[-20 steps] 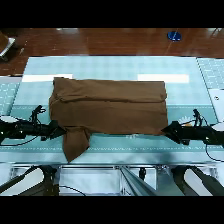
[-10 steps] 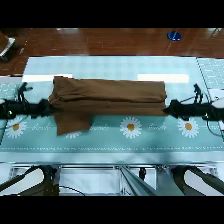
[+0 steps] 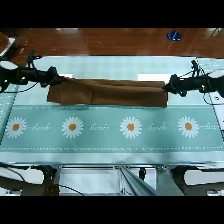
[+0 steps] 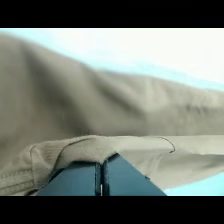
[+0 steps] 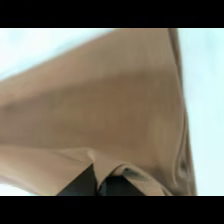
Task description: Fold the shirts.
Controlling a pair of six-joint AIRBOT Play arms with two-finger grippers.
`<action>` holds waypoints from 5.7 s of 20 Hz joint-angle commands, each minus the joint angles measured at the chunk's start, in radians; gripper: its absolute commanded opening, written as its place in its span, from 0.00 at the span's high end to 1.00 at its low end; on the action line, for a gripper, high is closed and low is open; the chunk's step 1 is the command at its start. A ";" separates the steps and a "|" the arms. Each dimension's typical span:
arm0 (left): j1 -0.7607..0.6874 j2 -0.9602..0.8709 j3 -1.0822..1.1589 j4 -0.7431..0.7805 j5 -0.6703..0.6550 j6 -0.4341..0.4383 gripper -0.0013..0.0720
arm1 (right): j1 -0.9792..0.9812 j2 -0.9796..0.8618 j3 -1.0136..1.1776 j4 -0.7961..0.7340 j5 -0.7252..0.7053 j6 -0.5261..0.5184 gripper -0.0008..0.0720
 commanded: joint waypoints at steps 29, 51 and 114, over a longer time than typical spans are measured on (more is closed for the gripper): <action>-0.117 0.224 -0.185 -0.085 -0.011 0.130 0.86 | 0.019 -0.100 0.086 -0.047 0.165 -0.030 0.95; -1.101 -0.287 0.296 0.029 0.140 -0.242 0.96 | -0.031 1.110 -0.446 -0.169 0.334 0.112 0.95; -0.128 0.885 -0.792 0.265 0.143 -0.208 0.96 | 0.580 0.210 -0.515 0.180 -0.403 0.192 0.42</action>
